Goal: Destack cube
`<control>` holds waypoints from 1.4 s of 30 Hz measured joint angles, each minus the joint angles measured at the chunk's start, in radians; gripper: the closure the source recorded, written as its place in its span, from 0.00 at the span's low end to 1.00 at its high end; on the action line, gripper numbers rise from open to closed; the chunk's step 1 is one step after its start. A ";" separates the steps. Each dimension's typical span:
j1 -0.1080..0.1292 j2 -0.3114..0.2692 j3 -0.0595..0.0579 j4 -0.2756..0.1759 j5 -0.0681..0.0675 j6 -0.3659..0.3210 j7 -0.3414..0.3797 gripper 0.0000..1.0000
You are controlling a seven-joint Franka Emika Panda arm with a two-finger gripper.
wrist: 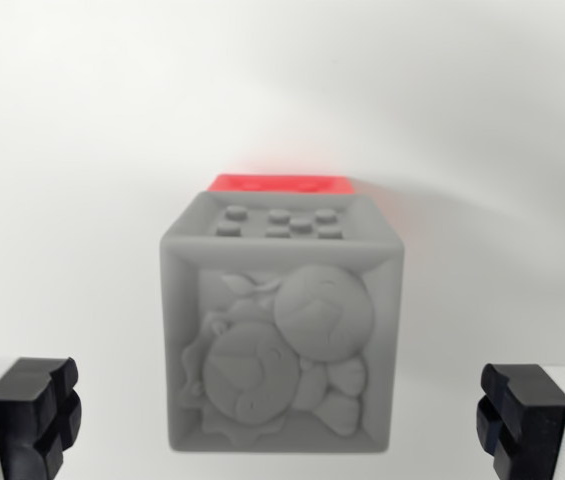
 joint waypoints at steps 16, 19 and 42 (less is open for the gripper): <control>0.000 0.093 0.001 0.005 0.000 0.089 -0.001 0.00; 0.000 0.100 0.001 0.006 0.000 0.095 -0.001 0.00; 0.000 0.107 0.001 0.008 0.000 0.101 -0.002 1.00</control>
